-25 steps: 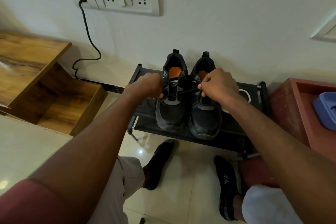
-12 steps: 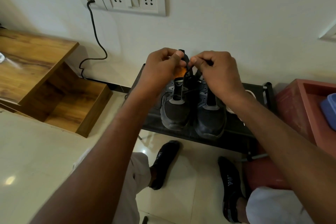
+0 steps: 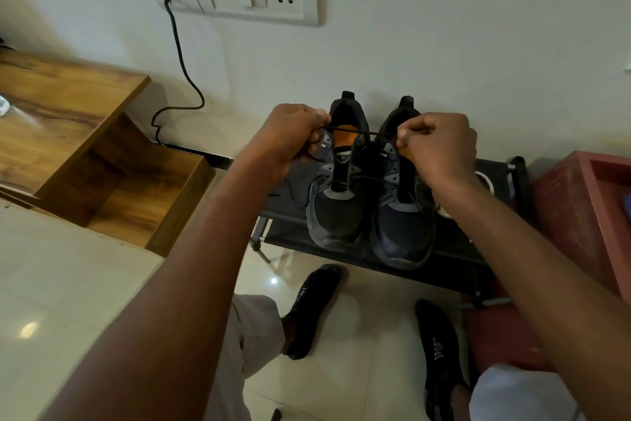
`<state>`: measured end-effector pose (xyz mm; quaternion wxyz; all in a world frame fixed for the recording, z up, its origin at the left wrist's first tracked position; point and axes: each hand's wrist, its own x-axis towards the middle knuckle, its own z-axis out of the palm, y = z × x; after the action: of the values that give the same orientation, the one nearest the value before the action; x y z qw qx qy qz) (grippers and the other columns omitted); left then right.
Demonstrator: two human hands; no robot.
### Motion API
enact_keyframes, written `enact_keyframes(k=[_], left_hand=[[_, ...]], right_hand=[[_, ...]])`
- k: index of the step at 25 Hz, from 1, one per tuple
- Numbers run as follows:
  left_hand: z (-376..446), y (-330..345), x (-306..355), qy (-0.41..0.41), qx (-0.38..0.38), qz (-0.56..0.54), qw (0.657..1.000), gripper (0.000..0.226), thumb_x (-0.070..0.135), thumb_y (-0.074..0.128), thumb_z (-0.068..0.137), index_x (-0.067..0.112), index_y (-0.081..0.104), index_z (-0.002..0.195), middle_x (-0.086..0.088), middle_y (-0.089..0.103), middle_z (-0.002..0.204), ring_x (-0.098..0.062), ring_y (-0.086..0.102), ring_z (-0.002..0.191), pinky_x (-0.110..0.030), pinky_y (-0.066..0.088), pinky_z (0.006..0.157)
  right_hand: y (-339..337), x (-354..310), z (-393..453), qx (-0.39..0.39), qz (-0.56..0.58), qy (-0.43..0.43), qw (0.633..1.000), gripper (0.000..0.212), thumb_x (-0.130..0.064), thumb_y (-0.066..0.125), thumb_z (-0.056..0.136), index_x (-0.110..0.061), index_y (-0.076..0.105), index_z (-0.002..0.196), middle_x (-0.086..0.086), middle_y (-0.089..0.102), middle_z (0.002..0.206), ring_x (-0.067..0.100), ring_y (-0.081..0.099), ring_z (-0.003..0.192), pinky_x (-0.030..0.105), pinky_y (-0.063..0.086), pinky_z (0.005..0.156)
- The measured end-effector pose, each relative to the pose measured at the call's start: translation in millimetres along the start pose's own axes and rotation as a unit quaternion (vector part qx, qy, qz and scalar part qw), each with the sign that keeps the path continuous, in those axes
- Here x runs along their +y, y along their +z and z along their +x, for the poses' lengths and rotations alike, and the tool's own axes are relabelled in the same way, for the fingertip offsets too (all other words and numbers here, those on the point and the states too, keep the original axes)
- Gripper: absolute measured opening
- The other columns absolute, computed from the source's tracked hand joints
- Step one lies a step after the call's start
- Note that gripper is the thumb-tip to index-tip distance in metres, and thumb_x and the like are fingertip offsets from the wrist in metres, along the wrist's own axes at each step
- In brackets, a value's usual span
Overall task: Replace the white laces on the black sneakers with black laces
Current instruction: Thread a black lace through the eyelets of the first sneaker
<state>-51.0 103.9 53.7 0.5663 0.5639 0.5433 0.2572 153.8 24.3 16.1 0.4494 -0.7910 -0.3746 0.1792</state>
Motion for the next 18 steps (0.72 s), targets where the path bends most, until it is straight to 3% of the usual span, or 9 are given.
enact_keyframes(k=[3, 4, 6, 8, 10, 13, 15, 18], left_hand=[[2, 3, -1, 0.029, 0.001, 0.070, 0.997, 0.012, 0.018, 0.061, 0.104, 0.009, 0.067, 0.098, -0.001, 0.058, 0.065, -0.008, 0.048, 0.048, -0.018, 0.040, 0.047], [2, 6, -1, 0.035, -0.014, 0.078, 0.996, 0.011, 0.018, 0.063, 0.103, 0.008, 0.066, 0.099, -0.002, 0.059, 0.065, -0.007, 0.047, 0.046, -0.018, 0.039, 0.045], [1, 12, 1, 0.048, -0.061, 0.066, 0.995, 0.013, 0.019, 0.064, 0.103, 0.009, 0.064, 0.094, -0.003, 0.057, 0.062, -0.006, 0.044, 0.042, -0.019, 0.036, 0.043], [3, 15, 2, 0.059, -0.095, 0.054, 0.992, 0.020, 0.022, 0.064, 0.104, 0.012, 0.064, 0.086, -0.002, 0.056, 0.059, -0.009, 0.043, 0.045, -0.021, 0.036, 0.045], [7, 15, 2, 0.052, -0.081, 0.055, 0.994, 0.018, 0.023, 0.062, 0.105, 0.012, 0.065, 0.090, -0.001, 0.059, 0.063, -0.010, 0.046, 0.047, -0.022, 0.039, 0.048], [12, 10, -4, 0.048, -0.022, 0.082, 0.995, 0.015, 0.016, 0.061, 0.104, 0.004, 0.069, 0.102, -0.005, 0.067, 0.072, -0.010, 0.054, 0.051, -0.021, 0.045, 0.050], [13, 9, -6, 0.056, -0.018, 0.085, 0.995, 0.013, 0.011, 0.064, 0.102, 0.000, 0.071, 0.100, -0.009, 0.070, 0.073, -0.014, 0.061, 0.055, -0.023, 0.049, 0.052], [13, 13, -5, 0.074, -0.061, 0.092, 0.991, 0.012, 0.009, 0.066, 0.100, -0.002, 0.071, 0.098, -0.011, 0.074, 0.074, -0.019, 0.070, 0.062, -0.028, 0.054, 0.058]], right_hand=[[3, -2, -11, -0.028, -0.236, -0.115, 0.964, 0.019, -0.016, 0.071, 0.090, -0.027, 0.079, 0.104, 0.002, 0.075, 0.107, 0.031, 0.069, 0.102, 0.044, 0.058, 0.086], [6, -5, -15, -0.050, -0.256, -0.178, 0.949, 0.025, -0.016, 0.073, 0.090, -0.026, 0.077, 0.113, 0.002, 0.070, 0.118, 0.030, 0.065, 0.111, 0.044, 0.054, 0.091], [11, -13, -24, -0.132, -0.144, -0.231, 0.953, 0.032, -0.022, 0.078, 0.091, -0.027, 0.074, 0.122, -0.006, 0.069, 0.119, 0.015, 0.064, 0.114, 0.033, 0.053, 0.095], [15, -16, -26, -0.183, -0.037, -0.183, 0.965, 0.021, -0.026, 0.078, 0.093, -0.026, 0.078, 0.115, -0.012, 0.076, 0.094, 0.002, 0.071, 0.090, 0.023, 0.058, 0.085], [16, -12, -22, -0.119, -0.088, -0.147, 0.978, 0.012, -0.031, 0.077, 0.094, -0.025, 0.081, 0.103, -0.007, 0.076, 0.080, 0.009, 0.073, 0.078, 0.033, 0.061, 0.078], [9, -4, -15, -0.093, -0.230, -0.135, 0.959, 0.015, -0.030, 0.076, 0.093, -0.027, 0.080, 0.107, 0.004, 0.078, 0.096, 0.030, 0.073, 0.094, 0.041, 0.060, 0.084], [12, -6, -17, -0.124, -0.215, -0.162, 0.955, 0.024, -0.026, 0.078, 0.090, -0.030, 0.079, 0.113, -0.004, 0.078, 0.100, 0.022, 0.073, 0.096, 0.040, 0.060, 0.087], [22, -15, -23, -0.161, -0.120, -0.186, 0.962, 0.035, -0.034, 0.082, 0.087, -0.033, 0.075, 0.121, -0.014, 0.075, 0.094, 0.005, 0.070, 0.084, 0.032, 0.061, 0.079]])
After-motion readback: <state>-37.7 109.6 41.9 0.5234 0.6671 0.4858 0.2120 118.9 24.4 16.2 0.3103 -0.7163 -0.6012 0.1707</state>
